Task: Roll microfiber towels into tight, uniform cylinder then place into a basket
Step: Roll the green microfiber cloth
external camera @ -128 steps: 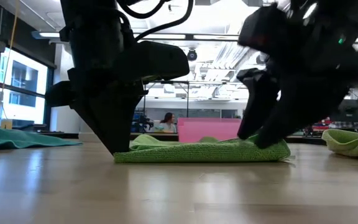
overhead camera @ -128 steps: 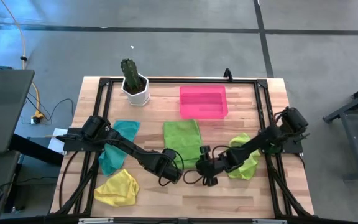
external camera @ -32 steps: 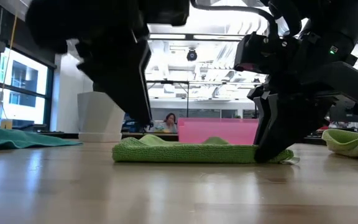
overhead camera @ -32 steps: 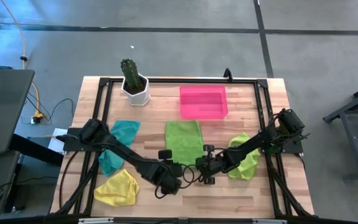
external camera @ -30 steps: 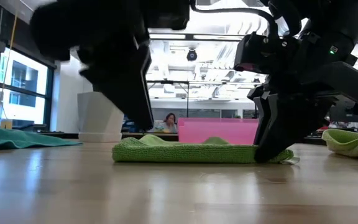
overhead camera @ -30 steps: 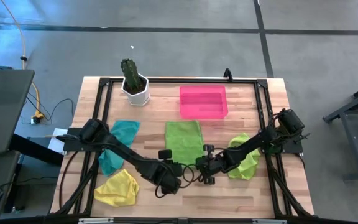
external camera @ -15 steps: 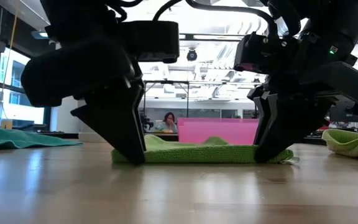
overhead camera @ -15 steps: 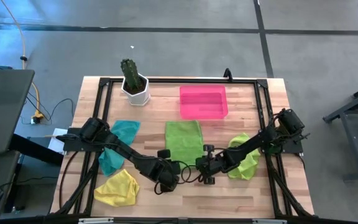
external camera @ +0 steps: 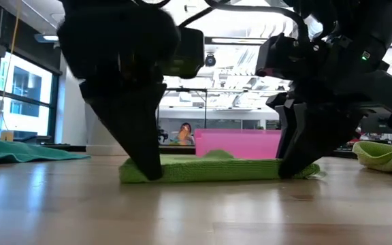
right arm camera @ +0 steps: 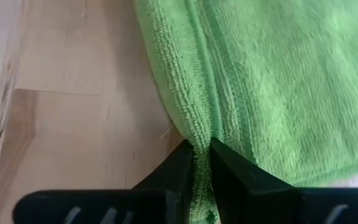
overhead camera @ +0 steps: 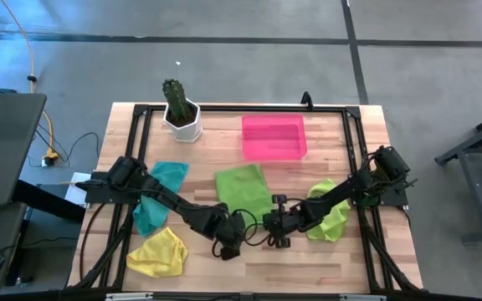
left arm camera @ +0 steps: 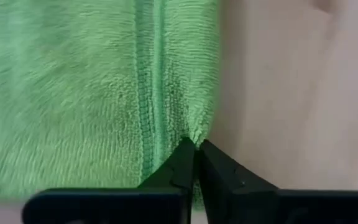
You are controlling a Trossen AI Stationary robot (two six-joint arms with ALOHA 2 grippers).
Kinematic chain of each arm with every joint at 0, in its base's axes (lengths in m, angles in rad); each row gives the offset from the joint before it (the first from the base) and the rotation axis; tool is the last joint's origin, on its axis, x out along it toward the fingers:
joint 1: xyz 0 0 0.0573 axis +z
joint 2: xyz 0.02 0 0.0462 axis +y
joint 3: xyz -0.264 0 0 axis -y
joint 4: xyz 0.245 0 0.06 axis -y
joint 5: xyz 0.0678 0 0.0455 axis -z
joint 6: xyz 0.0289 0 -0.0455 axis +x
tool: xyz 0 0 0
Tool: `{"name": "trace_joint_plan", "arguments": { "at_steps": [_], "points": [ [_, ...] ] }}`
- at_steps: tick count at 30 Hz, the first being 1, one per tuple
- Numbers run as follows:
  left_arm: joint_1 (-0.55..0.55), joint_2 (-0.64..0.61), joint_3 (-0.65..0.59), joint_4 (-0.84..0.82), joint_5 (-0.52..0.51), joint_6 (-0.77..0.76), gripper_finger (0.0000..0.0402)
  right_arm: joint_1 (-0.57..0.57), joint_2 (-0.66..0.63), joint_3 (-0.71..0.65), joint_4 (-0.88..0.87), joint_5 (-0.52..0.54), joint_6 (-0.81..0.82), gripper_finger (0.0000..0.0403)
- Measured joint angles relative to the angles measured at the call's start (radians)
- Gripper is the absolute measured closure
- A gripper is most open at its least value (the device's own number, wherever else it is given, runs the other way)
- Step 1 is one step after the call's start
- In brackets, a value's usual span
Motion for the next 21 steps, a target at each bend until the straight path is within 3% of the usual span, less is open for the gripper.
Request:
{"name": "trace_joint_plan", "arguments": {
  "at_steps": [4, 11, 17, 21],
  "points": [
    [0.017, 0.001, -0.001, 0.029, 0.091, -0.037, 0.039, -0.002, -0.01, 0.0, 0.0, -0.035, 0.003, 0.0361],
    [0.05, -0.005, -0.003, 0.055, 0.24, -0.095, 0.0399, -0.014, -0.045, -0.002, -0.011, -0.215, 0.057, 0.0364],
    [0.064, -0.019, -0.007, 0.068, 0.334, -0.118, 0.0398, -0.06, -0.046, -0.001, 0.021, -0.372, 0.081, 0.0388],
    [0.064, -0.039, -0.007, 0.082, 0.375, -0.15, 0.0398, -0.083, -0.047, -0.001, 0.04, -0.406, 0.083, 0.04]
  ]
}}
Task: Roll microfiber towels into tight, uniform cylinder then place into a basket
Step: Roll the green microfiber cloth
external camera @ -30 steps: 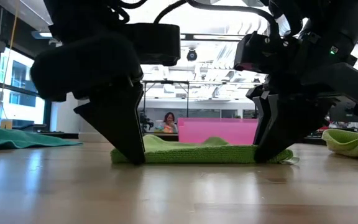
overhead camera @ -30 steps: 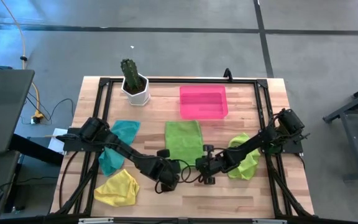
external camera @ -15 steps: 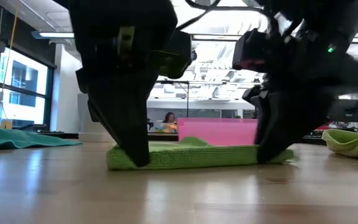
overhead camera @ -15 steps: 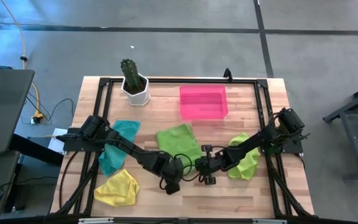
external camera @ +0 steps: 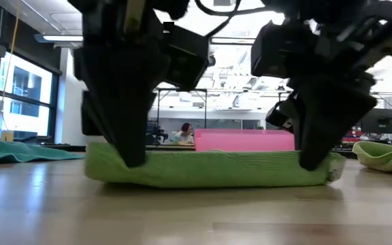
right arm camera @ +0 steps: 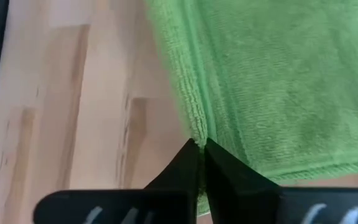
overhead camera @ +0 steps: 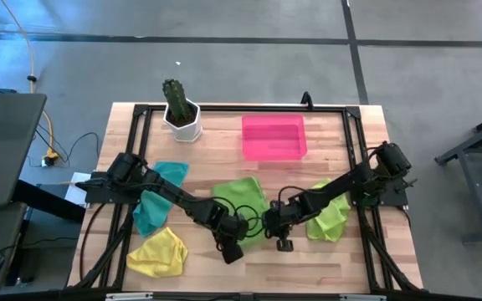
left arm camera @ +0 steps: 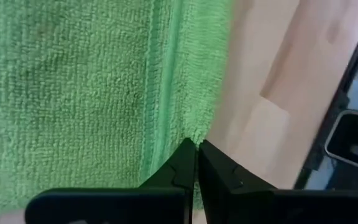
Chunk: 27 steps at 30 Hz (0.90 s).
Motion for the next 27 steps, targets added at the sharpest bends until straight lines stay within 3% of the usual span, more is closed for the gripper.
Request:
{"name": "trace_joint_plan", "arguments": {
  "at_steps": [3, 14, 27],
  "points": [
    [0.0, -0.022, 0.002, -0.006, -0.001, -0.009, 0.0399, -0.012, -0.002, 0.0, -0.005, 0.0, 0.008, 0.0401],
    [0.006, -0.046, 0.002, -0.21, -0.208, -0.088, 0.0399, -0.056, -0.002, 0.003, 0.015, 0.024, 0.007, 0.0402],
    [-0.015, -0.04, -0.006, -0.229, -0.233, -0.105, 0.0399, -0.081, -0.002, 0.003, 0.029, 0.16, -0.123, 0.0398]
  ]
}}
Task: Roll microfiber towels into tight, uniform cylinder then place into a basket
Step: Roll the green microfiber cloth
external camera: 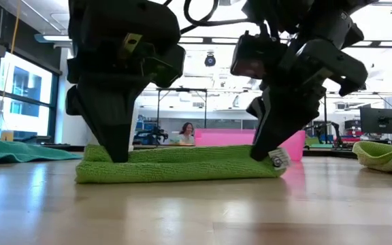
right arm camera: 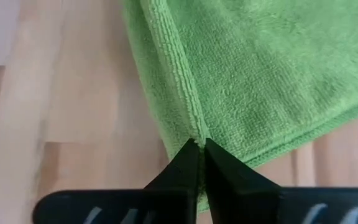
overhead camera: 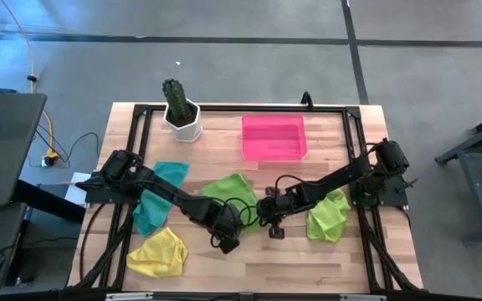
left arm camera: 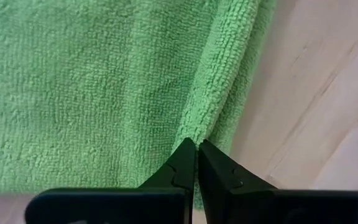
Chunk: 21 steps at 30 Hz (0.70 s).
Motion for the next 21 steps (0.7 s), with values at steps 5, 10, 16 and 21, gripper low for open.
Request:
{"name": "trace_joint_plan", "arguments": {
  "at_steps": [5, 10, 16, 21],
  "points": [
    [-0.009, 0.031, 0.002, 0.011, -0.001, 0.018, 0.0399, 0.0, 0.0, 0.0, -0.001, 0.068, -0.06, 0.0354],
    [-0.011, 0.039, 0.004, 0.007, -0.005, 0.036, 0.0399, 0.0, -0.009, 0.0, -0.003, 0.167, -0.171, 0.0299],
    [-0.012, 0.041, 0.003, 0.007, -0.015, 0.052, 0.0399, 0.027, -0.065, 0.0, -0.011, 0.159, -0.247, 0.0282],
    [-0.012, 0.042, 0.002, 0.007, -0.016, 0.052, 0.0399, 0.1, -0.089, 0.0, 0.028, 0.165, -0.341, 0.0282]
  ]
}}
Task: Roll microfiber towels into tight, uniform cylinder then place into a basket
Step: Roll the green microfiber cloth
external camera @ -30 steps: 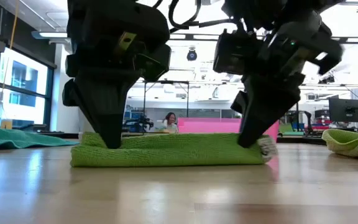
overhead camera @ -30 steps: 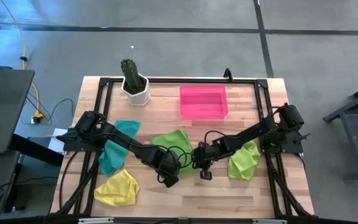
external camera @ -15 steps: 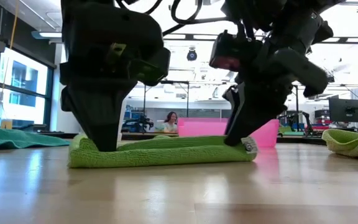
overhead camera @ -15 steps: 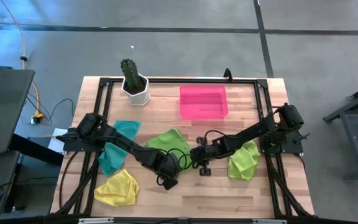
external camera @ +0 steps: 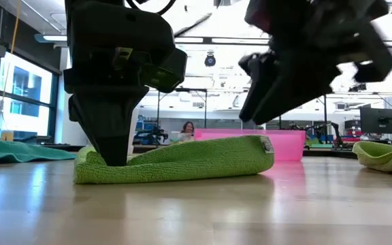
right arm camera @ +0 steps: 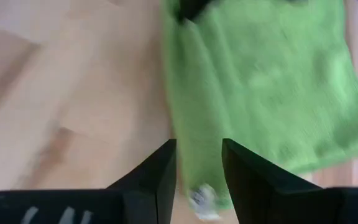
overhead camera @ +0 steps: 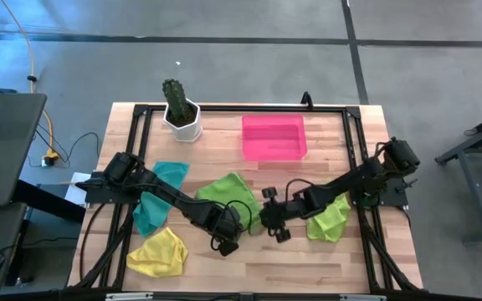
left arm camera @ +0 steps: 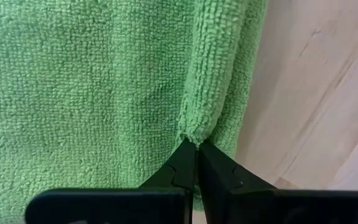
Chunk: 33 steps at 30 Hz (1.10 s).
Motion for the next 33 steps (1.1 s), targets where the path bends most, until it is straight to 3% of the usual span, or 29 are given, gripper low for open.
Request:
{"name": "trace_joint_plan", "arguments": {
  "at_steps": [3, 9, 20, 26, 33],
  "points": [
    [0.0, 0.0, 0.0, 0.0, 0.0, -0.001, 0.0399, 0.042, 0.013, 0.0, 0.037, 0.009, -0.023, 0.0282],
    [0.0, 0.002, -0.001, 0.002, 0.0, -0.007, 0.0399, 0.056, 0.073, 0.0, 0.046, 0.127, -0.03, 0.0281],
    [0.0, 0.002, -0.002, 0.003, 0.001, 0.001, 0.0399, 0.005, 0.179, 0.001, 0.091, 0.11, -0.003, 0.0281],
    [-0.016, 0.004, 0.021, -0.002, 0.0, 0.088, 0.0399, -0.016, 0.206, 0.005, 0.112, 0.104, -0.008, 0.0281],
    [-0.04, 0.01, 0.066, -0.023, 0.009, 0.141, 0.0389, -0.032, 0.212, 0.004, 0.11, 0.015, -0.009, 0.0298]
  ]
}}
